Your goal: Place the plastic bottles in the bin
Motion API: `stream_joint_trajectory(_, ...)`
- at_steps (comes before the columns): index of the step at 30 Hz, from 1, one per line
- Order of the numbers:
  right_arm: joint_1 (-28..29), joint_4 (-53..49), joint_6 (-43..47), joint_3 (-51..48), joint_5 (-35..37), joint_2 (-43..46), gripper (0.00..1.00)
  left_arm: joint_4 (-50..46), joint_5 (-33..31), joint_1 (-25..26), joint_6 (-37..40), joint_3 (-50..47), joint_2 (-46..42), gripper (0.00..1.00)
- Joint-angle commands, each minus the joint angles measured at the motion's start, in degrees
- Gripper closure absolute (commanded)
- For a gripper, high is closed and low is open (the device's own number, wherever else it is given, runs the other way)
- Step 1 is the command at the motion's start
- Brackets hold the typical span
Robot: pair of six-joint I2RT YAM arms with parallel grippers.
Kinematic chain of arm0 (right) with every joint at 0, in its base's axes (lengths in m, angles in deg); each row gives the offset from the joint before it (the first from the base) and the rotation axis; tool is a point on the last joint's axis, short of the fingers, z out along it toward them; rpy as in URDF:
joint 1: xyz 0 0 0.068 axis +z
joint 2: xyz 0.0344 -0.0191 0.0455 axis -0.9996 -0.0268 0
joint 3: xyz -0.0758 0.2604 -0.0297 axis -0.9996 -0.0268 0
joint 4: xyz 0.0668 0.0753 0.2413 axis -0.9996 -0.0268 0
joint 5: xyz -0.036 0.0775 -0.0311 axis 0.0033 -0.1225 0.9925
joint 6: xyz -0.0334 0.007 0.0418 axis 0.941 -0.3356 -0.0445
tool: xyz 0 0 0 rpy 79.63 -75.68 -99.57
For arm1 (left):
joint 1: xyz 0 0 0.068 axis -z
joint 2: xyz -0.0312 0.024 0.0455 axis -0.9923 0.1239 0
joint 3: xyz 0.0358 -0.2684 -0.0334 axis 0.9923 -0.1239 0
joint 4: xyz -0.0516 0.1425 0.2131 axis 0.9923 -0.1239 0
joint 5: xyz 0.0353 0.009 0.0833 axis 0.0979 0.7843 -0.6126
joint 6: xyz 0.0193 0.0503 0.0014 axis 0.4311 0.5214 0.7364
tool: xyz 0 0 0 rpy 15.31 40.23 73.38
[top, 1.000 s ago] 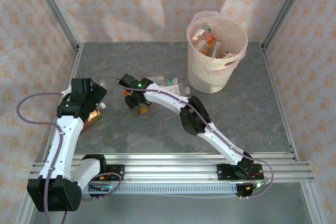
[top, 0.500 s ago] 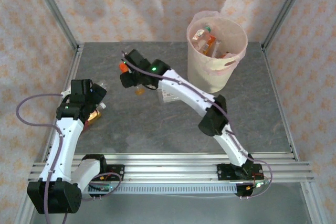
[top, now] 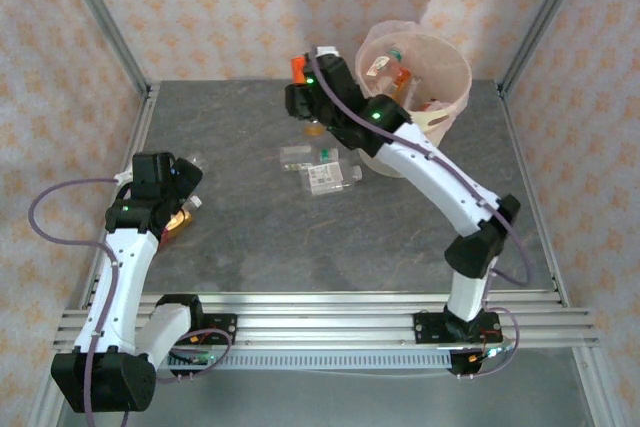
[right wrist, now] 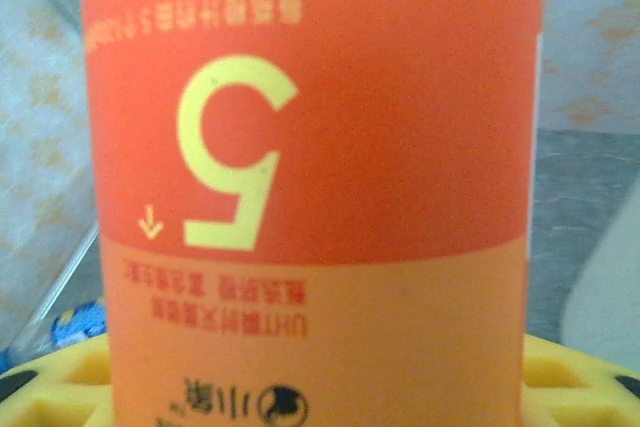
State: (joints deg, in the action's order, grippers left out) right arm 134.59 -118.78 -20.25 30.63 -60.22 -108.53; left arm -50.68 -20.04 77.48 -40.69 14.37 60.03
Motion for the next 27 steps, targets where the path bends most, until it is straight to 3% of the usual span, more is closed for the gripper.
stream_joint_trajectory(1,-3.0,6.7,-2.5,-4.4,4.2,6.8,0.6,1.5,0.6,-0.5,1.0,-0.6,-0.5,0.0)
stream_joint_trajectory(8,-13.1,11.3,-7.9,-12.3,1.0,14.8,0.61,1.6,1.1,-0.5,0.9,-0.2,-0.3,0.0)
stream_joint_trajectory(14,-20.0,12.7,-11.5,-14.7,-1.4,16.7,0.61,1.5,1.5,-0.5,0.9,0.0,-0.2,0.0)
stream_joint_trajectory(27,-30.5,8.4,-19.6,-4.8,-7.5,3.6,0.58,1.4,2.5,-0.4,0.6,-0.3,-0.2,0.0)
